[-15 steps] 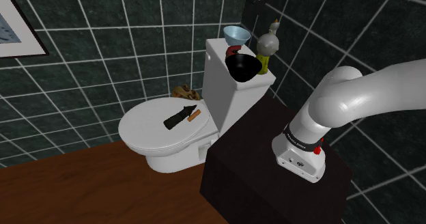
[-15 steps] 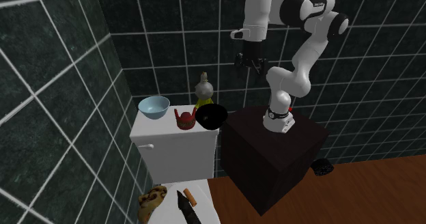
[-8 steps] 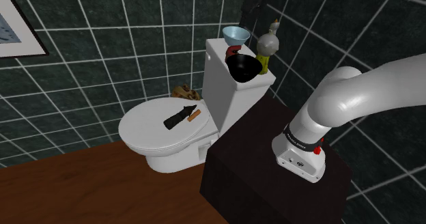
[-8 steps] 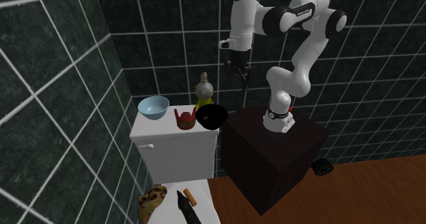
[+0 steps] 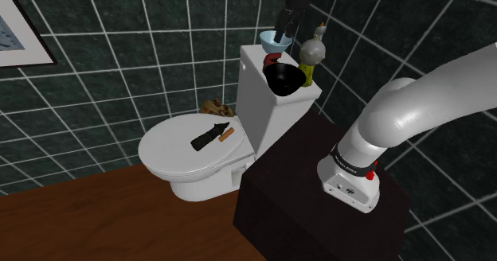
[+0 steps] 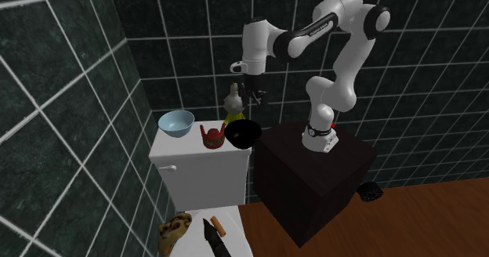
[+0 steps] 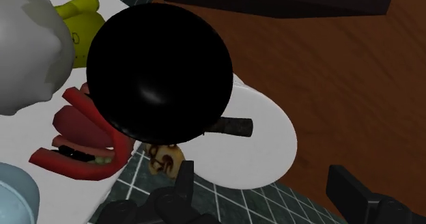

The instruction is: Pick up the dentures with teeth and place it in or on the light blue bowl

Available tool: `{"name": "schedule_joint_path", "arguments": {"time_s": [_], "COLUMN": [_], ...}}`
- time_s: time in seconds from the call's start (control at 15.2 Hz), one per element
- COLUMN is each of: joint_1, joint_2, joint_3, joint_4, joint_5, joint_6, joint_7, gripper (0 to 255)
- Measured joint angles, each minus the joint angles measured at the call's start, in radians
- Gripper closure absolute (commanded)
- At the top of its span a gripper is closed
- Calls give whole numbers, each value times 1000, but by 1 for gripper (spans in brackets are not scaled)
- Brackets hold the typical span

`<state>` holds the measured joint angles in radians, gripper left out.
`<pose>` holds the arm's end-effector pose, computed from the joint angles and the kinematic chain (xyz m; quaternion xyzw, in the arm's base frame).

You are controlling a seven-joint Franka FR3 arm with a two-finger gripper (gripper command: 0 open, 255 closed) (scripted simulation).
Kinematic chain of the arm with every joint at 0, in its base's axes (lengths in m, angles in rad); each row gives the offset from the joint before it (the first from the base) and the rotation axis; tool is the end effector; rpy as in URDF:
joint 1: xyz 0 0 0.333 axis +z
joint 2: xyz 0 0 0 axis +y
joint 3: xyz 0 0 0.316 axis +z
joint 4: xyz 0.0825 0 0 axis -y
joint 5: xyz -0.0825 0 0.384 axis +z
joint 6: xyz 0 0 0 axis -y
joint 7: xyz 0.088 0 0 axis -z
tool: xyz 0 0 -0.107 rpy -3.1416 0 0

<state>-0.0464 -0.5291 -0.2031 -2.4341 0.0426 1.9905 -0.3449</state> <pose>0.3869 -0.1019 0.4962 -0.9955 -0.0512 -0.0560 0.0573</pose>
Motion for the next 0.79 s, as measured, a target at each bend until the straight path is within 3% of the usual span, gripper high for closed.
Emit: {"name": "schedule_joint_path", "arguments": {"time_s": [0.46, 0.79], "joint_1": [-5, -5], "joint_2": [227, 417], "joint_3": [-96, -156], "joint_4": [39, 103], "joint_5": [24, 92], "joint_6": [171, 275], "joint_7": [-136, -256], "gripper": [0, 0]}}
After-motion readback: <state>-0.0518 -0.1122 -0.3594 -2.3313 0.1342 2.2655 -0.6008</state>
